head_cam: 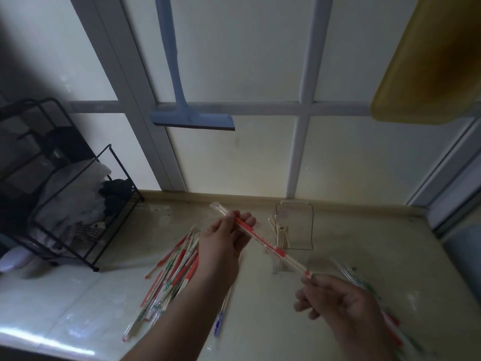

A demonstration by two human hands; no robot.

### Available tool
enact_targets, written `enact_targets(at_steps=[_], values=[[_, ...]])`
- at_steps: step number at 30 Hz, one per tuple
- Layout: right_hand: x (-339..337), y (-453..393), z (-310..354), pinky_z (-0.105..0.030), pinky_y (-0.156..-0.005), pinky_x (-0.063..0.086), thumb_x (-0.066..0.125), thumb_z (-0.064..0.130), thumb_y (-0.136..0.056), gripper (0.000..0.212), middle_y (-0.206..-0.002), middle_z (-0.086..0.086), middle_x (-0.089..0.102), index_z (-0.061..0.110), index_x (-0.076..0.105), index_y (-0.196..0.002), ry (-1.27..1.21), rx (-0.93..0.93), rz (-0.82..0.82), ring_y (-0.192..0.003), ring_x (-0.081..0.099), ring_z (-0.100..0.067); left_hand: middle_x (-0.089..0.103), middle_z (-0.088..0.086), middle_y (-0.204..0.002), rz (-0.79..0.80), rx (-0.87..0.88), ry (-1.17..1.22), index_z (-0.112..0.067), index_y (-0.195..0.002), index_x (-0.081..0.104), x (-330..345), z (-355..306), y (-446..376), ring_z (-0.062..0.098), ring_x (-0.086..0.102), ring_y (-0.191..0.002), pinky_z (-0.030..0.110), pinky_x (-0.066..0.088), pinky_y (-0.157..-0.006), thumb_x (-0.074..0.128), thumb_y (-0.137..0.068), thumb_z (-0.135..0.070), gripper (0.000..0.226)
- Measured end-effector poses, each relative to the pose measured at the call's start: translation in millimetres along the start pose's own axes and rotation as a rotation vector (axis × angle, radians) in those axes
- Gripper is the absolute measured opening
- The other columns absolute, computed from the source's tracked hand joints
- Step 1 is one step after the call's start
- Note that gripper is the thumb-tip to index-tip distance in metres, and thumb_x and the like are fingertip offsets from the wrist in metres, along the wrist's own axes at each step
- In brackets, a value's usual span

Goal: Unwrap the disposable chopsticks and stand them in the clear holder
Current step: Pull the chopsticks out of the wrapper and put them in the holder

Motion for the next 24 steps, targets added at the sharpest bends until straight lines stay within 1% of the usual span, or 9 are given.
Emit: enact_targets(at_steps=[1,2,4,7,10,15,17,19,24], values=[[2,-4,1,-0.026,-0.051,0.052,0.075,0.024,-0.079,0.012,-0.066,-0.015,0.072,0.014,0.077,-0.072,-0.001,-0.024,-0.035,-0.06,0.07,-0.032,0.072,0.017,-0.083,-0.004,-0.003,0.029,0.003,-0.099,0.062,0,0,0,0.022,0.073,-0.076,0.029,0.061,-0.066,0.048,-0.1,-0.011,0.019],[2,-7,-1,-0.026,-0.05,0.052,0.069,0.011,-0.084,0.017,-0.065,-0.015,0.071,0.01,0.076,-0.068,0.013,-0.029,-0.061,-0.059,0.07,-0.031,0.072,0.016,-0.082,-0.006,-0.004,0.05,0.003,-0.099,0.062,1,1,0,0.021,0.073,-0.075,0.028,0.061,-0.065,0.048,-0.1,-0.01,0.019],[4,-12,-4,-0.027,-0.049,0.053,0.063,0.003,-0.089,0.025,-0.064,-0.016,0.071,0.006,0.074,-0.066,0.009,-0.002,-0.077,-0.058,0.071,-0.031,0.072,0.015,-0.08,-0.002,0.0,0.068,0.002,-0.099,0.061,2,2,1,0.02,0.073,-0.072,0.028,0.06,-0.063,0.047,-0.101,-0.009,0.018],[7,-15,-2,-0.028,-0.047,0.053,0.06,-0.001,-0.089,0.029,-0.063,-0.018,0.069,0.005,0.072,-0.064,-0.008,0.031,-0.053,-0.054,0.069,-0.033,0.071,0.014,-0.079,0.014,0.016,0.048,0.002,-0.1,0.061,2,4,2,0.019,0.072,-0.071,0.028,0.061,-0.065,0.047,-0.101,-0.009,0.018],[9,-15,-3,-0.028,-0.046,0.051,0.062,-0.003,-0.088,0.027,-0.061,-0.02,0.068,0.001,0.071,-0.063,0.034,0.059,0.01,-0.052,0.068,-0.034,0.069,0.016,-0.084,0.068,0.036,-0.021,0.002,-0.103,0.06,2,6,2,0.021,0.07,-0.074,0.029,0.06,-0.067,0.046,-0.1,-0.012,0.02],[15,-14,-9,-0.027,-0.045,0.048,0.062,0.003,-0.089,0.025,-0.06,-0.017,0.068,0.003,0.072,-0.066,0.072,0.114,0.056,-0.05,0.067,-0.032,0.069,0.016,-0.086,0.104,0.067,-0.095,0.0,-0.104,0.061,5,11,1,0.022,0.069,-0.075,0.029,0.058,-0.066,0.047,-0.1,-0.014,0.02],[16,-14,-14,-0.028,-0.043,0.047,0.061,0.004,-0.09,0.024,-0.058,-0.018,0.066,0.004,0.071,-0.068,0.045,0.187,0.063,-0.047,0.065,-0.032,0.069,0.015,-0.084,0.079,0.067,-0.101,0.0,-0.103,0.061,4,7,-3,0.021,0.069,-0.074,0.03,0.058,-0.067,0.046,-0.101,-0.014,0.02],[14,-13,-19,-0.028,-0.043,0.045,0.061,0.006,-0.091,0.023,-0.056,-0.02,0.065,0.002,0.069,-0.07,0.037,0.242,0.068,-0.045,0.064,-0.033,0.069,0.014,-0.082,0.04,0.079,-0.077,0.0,-0.102,0.061,1,-1,-12,0.02,0.069,-0.072,0.029,0.058,-0.065,0.046,-0.102,-0.016,0.022],[-14,-4,-38,-0.03,-0.045,0.046,0.061,0.004,-0.091,0.022,-0.057,-0.022,0.065,-0.002,0.068,-0.07,0.11,0.292,0.081,-0.046,0.063,-0.033,0.065,0.009,-0.073,-0.142,0.134,0.087,-0.004,-0.094,0.058,-22,-30,-53,0.016,0.066,-0.06,0.026,0.056,-0.056,0.047,-0.103,-0.012,0.016]])
Point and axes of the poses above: each hand's wrist, its own y-axis away from the middle knuckle, its own x-axis out of the palm, z = x × y, the point moved 5 cm from there along -y, towards the middle knuckle
